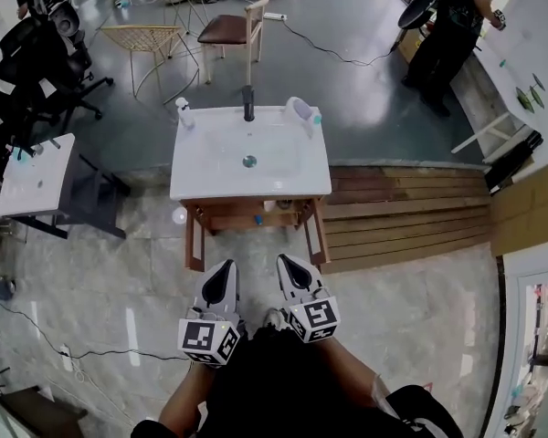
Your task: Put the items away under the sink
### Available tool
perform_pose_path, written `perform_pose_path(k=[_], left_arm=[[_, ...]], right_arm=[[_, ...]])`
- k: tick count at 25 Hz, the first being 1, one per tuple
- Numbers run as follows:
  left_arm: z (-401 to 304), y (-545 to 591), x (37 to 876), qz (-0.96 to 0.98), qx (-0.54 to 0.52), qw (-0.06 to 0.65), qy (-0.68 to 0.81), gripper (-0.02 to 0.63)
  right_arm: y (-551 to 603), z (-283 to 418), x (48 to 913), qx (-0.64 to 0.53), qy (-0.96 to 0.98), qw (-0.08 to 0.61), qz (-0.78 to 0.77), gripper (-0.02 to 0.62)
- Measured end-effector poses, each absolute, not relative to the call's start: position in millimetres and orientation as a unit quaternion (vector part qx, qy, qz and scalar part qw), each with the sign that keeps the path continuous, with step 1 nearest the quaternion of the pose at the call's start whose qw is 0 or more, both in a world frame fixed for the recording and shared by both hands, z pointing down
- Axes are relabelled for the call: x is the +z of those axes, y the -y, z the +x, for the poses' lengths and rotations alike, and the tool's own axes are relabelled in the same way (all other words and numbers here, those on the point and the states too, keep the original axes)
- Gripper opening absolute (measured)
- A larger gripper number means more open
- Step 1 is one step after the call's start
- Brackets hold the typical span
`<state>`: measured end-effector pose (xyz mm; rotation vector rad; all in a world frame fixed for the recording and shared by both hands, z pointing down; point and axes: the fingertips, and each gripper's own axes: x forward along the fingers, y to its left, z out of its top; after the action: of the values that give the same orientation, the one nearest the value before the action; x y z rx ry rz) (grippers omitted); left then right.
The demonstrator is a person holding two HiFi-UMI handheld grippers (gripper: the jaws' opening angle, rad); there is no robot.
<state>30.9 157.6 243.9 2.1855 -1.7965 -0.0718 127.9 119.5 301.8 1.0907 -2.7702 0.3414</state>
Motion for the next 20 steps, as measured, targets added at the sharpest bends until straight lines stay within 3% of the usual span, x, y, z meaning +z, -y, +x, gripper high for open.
perform_pose_path(k=[8, 20], left_arm=[[1.4, -155.2, 245.6, 0.742, -0.035, 0.154, 0.652, 0.006], [-108.2, -92.7, 230.6, 0.745, -0.045, 0.13, 0.653, 0.006]], right_arm=[[-107.0, 105.8, 300.3, 0.105, 0.932, 0.067, 0.34, 0.014], [-54.9, -5.8, 284.3, 0.082, 0.942, 0.057, 0.321, 0.014]])
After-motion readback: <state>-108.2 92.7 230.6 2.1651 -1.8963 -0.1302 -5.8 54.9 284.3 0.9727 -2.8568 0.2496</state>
